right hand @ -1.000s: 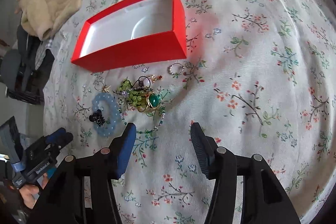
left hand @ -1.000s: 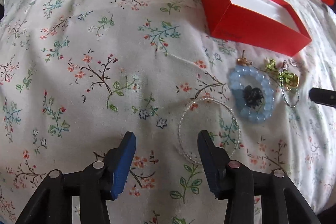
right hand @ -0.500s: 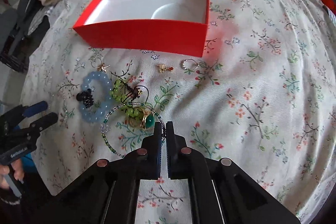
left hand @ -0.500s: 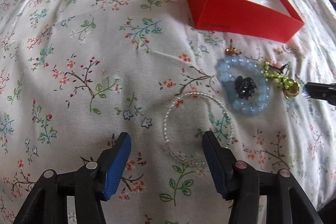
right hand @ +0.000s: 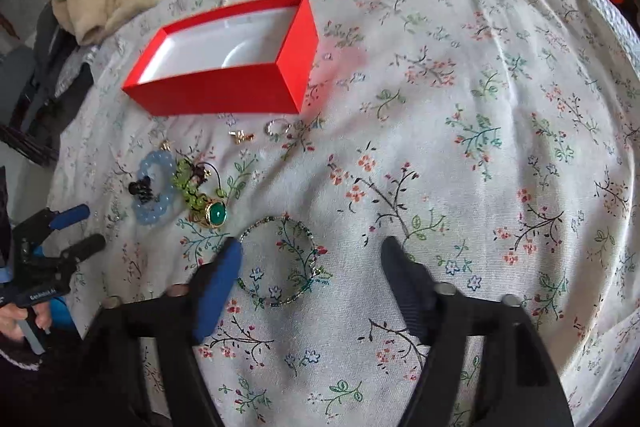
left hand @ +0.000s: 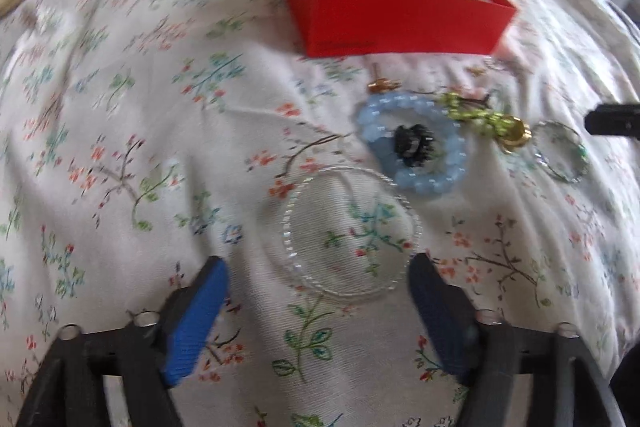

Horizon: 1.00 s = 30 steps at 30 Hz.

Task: Organize jewelry
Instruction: 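Lift both bracelets and carry them toward the red box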

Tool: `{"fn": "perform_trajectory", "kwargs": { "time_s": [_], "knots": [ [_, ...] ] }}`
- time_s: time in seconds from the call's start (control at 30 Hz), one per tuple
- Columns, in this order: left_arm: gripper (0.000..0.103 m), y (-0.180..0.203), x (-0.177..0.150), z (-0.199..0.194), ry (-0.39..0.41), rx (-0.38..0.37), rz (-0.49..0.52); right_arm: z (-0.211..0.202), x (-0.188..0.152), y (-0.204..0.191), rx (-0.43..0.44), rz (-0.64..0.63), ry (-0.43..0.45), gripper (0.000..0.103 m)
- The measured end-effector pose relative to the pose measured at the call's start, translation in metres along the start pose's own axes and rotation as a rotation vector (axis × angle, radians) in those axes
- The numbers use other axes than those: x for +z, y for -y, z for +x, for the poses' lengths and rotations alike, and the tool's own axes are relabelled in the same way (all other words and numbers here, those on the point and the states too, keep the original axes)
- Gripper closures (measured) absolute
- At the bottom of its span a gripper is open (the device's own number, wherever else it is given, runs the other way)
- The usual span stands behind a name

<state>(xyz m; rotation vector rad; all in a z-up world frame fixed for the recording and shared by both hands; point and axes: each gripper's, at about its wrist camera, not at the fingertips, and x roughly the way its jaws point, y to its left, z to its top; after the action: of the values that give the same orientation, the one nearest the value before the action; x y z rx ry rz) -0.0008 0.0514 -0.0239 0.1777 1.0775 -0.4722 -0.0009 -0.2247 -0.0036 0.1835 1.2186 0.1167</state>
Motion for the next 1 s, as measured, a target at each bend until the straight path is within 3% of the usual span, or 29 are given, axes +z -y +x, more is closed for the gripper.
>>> {"fn": "perform_trajectory", "kwargs": {
  "time_s": [0.1, 0.27, 0.37, 0.5, 0.83, 1.0],
  "knots": [
    [0.012, 0.005, -0.004, 0.005, 0.018, -0.016, 0.051, 0.0, -0.014, -0.003, 0.019, -0.059, 0.015, 0.026],
    [0.004, 0.009, -0.014, 0.016, 0.067, 0.019, 0.122, 0.024, -0.035, -0.029, -0.046, -0.211, 0.022, 0.024],
    [0.003, 0.009, -0.014, 0.018, 0.097, 0.018, 0.124, 0.032, -0.046, -0.041, -0.104, -0.325, 0.07, 0.017],
    [0.003, 0.008, -0.011, 0.02, 0.128, 0.011, 0.112, 0.037, -0.047, -0.041, -0.111, -0.341, 0.117, 0.014],
    [0.02, 0.003, -0.011, 0.014, 0.17, -0.021, 0.09, 0.04, -0.04, -0.042, -0.112, -0.333, 0.147, 0.017],
    [0.026, 0.004, -0.01, 0.013, 0.171, -0.044, 0.094, 0.039, -0.041, -0.046, -0.108, -0.353, 0.148, 0.028]
  ]
}}
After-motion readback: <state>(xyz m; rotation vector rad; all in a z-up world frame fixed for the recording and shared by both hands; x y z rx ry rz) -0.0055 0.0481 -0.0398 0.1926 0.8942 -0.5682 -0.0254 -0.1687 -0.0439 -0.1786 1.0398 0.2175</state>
